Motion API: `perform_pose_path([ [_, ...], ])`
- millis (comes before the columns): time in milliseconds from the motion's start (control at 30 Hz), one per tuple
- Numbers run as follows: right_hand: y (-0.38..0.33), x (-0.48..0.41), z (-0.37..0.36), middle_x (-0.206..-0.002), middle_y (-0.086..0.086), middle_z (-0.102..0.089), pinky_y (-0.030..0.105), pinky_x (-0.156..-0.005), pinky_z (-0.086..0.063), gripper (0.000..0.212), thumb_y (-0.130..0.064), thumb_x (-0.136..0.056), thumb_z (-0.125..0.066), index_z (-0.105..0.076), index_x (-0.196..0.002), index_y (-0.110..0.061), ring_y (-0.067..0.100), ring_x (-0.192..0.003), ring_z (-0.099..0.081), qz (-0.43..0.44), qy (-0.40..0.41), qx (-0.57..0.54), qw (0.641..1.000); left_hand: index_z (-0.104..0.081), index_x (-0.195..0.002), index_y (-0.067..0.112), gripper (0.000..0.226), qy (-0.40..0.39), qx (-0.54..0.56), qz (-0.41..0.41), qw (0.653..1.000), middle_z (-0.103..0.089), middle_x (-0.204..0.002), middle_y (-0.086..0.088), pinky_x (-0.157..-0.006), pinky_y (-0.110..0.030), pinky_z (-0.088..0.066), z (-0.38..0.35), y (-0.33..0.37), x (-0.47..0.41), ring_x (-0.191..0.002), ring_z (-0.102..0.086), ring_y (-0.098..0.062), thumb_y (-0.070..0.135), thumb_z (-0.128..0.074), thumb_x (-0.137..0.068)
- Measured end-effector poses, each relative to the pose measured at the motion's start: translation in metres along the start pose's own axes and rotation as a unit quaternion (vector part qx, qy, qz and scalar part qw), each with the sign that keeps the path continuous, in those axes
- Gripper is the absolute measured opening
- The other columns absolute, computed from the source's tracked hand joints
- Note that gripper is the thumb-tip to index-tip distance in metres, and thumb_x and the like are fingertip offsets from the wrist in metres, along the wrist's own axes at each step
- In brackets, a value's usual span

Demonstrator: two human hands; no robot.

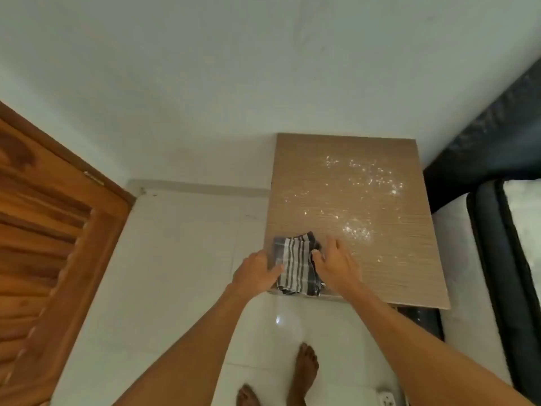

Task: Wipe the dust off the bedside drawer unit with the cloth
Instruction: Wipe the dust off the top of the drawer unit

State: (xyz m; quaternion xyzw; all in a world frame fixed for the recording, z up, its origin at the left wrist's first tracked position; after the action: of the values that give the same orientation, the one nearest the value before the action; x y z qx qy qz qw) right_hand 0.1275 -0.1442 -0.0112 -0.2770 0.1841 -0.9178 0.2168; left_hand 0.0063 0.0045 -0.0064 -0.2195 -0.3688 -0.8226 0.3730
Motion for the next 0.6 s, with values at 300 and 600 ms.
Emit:
perform_pose_path([
  [300,0.023,-0.037,-0.048,-0.11,0.006,-0.058,0.046,-0.085,-0.055,0.042,-0.032,-0.09,-0.067,-0.05,-0.122,-0.011,0.027,-0.1,-0.06,-0.114,0.004,-0.157,0.981,-0.061,-0.121,0.018,0.041,0.027,0.205,0.057,0.977,-0.069,-0.112,-0.003,-0.087,-0.039,-0.056,-0.036,0.002,-0.045,-0.098,-0.066,-0.022,0.039,-0.064,-0.086],
  [600,0.016,-0.045,-0.054,-0.089,0.004,-0.067,0.033,-0.066,-0.051,0.023,-0.019,-0.087,-0.067,-0.064,-0.109,-0.013,0.022,-0.081,-0.063,-0.113,-0.01,-0.188,0.976,-0.067,-0.109,0.011,0.029,0.048,0.239,0.118,0.963,-0.071,-0.101,-0.007,-0.083,-0.039,-0.058,-0.044,0.009,-0.061,-0.091,-0.068,-0.025,0.023,-0.072,-0.082],
])
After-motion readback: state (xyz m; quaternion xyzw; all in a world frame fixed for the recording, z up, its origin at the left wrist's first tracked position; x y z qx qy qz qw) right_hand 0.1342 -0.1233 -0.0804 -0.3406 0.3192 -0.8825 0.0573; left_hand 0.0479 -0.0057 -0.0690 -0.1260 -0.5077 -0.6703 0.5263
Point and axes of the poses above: each hand's wrist, its own x-axis away from the middle knuckle, its own z-axis out of the back of the hand, y = z × x, the point moved 1 cm from there along -x, towards the middle knuckle
